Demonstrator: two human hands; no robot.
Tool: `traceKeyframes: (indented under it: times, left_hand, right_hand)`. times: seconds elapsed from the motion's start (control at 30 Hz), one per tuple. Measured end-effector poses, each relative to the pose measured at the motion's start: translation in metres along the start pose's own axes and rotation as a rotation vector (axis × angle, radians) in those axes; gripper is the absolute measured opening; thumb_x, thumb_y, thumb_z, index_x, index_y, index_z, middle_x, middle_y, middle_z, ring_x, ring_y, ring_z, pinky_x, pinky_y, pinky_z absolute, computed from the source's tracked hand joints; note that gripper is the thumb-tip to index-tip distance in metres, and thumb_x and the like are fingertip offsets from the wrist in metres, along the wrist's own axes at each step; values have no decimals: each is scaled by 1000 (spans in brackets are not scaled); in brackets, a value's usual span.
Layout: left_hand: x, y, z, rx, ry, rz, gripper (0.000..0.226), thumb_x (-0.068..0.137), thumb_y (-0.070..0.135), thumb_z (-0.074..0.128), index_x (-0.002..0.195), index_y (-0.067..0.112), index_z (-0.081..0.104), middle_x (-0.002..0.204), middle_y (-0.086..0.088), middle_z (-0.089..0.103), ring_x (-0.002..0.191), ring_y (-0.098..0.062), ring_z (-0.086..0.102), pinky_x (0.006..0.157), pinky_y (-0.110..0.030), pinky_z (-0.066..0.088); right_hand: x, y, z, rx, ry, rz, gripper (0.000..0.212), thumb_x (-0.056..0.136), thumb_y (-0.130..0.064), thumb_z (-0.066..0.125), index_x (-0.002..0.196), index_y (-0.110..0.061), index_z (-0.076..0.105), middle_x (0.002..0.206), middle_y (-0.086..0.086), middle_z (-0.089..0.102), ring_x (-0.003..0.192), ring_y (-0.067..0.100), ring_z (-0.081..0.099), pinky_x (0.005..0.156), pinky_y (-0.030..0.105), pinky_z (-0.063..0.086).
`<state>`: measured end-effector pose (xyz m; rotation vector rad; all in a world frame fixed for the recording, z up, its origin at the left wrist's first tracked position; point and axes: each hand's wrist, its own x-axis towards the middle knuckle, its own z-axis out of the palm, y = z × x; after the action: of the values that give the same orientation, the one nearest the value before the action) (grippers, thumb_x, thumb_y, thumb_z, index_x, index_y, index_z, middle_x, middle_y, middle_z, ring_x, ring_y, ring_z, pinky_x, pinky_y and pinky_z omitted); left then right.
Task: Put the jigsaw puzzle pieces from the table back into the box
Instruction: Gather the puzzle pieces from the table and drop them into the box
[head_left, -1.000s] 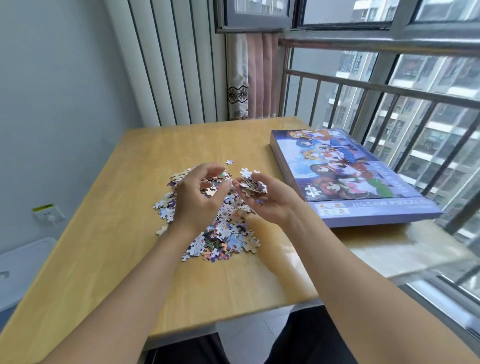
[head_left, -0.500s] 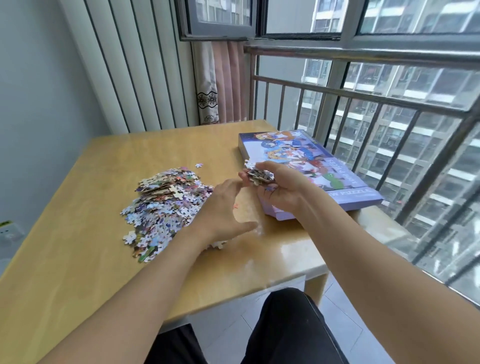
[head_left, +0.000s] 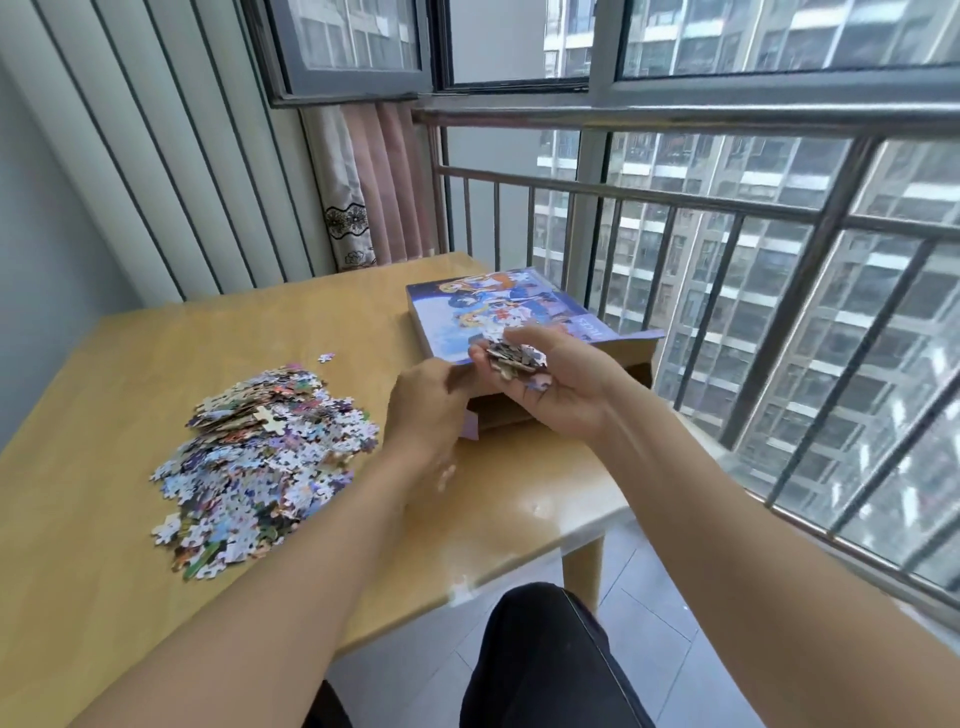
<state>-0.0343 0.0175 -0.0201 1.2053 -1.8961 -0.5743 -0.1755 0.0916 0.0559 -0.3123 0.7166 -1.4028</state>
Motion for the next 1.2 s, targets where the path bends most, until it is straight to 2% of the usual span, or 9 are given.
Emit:
traceKeyframes:
  times: [0.17, 0.27, 0.37, 0.5, 0.63, 0.77, 0.9, 1.1, 1.2]
  left_hand:
    - [35, 19, -18, -130, 131, -19, 35, 94, 46, 63, 96, 13, 77, 87, -3, 73, 80, -20, 64, 71, -32, 48]
    - [45, 31, -32, -149, 159, -12, 42, 95, 44, 63, 86, 4, 74, 80, -12, 71, 70, -19, 53, 67, -37, 45]
    - [45, 40, -42, -162, 158, 11, 36, 96, 42, 63, 75, 13, 68, 66, 4, 63, 60, -10, 46, 57, -23, 37]
    - [44, 45, -50, -169, 148, 61, 28, 95, 41, 65, 72, 25, 64, 60, 13, 56, 55, -3, 41, 50, -14, 31]
    - [42, 46, -59, -175, 136, 90, 35, 96, 41, 63, 92, 9, 77, 81, -9, 73, 70, -17, 54, 68, -35, 45]
    - [49, 50, -68, -221, 137, 86, 35, 96, 41, 63, 101, 10, 78, 96, -10, 76, 89, -24, 65, 85, -44, 52]
    - [49, 50, -71, -206, 93, 102, 29, 97, 38, 63, 105, 14, 78, 93, -1, 76, 94, -22, 66, 75, -24, 47]
    - [50, 47, -79, -233, 120, 115, 29, 96, 39, 64, 104, 15, 78, 91, -1, 75, 89, -17, 64, 75, -27, 47]
    - [47, 44, -74, -202, 127, 119, 32, 96, 39, 64, 89, 11, 78, 70, -3, 66, 71, -26, 54, 66, -37, 42]
  right_hand:
    - [-11, -5, -6, -16, 8, -14, 18, 101, -1, 52, 110, 14, 52, 98, 29, 65, 86, 34, 68, 80, 41, 60]
    - [-7, -11, -13, -8, 142, -18, 23, 99, 0, 55, 119, 12, 49, 114, 33, 58, 95, 37, 68, 74, 42, 62]
    - [0, -21, -9, 5, 219, -26, 31, 99, 2, 54, 127, 13, 45, 125, 34, 52, 102, 40, 65, 64, 43, 63]
    - [10, -35, 8, -51, 262, -26, 28, 102, 2, 49, 127, 14, 46, 127, 30, 51, 111, 42, 61, 91, 43, 58]
    - [18, -41, 23, 40, 318, -55, 34, 102, 1, 30, 128, 9, 50, 127, 26, 57, 117, 41, 58, 101, 53, 47]
    - [32, -42, 32, 300, 429, -166, 42, 94, -31, 36, 117, -10, 64, 112, 19, 69, 101, 44, 65, 88, 64, 50]
    - [50, -42, 36, 407, 477, -172, 55, 82, -63, 44, 107, -22, 73, 99, 10, 75, 92, 40, 70, 90, 61, 49]
    - [35, -46, 35, 243, 436, -155, 49, 92, -44, 37, 116, -14, 67, 107, 18, 72, 97, 46, 67, 86, 68, 48]
    - [20, -44, 30, 187, 415, -221, 46, 99, -36, 36, 123, -8, 63, 111, 17, 71, 100, 38, 68, 81, 50, 57]
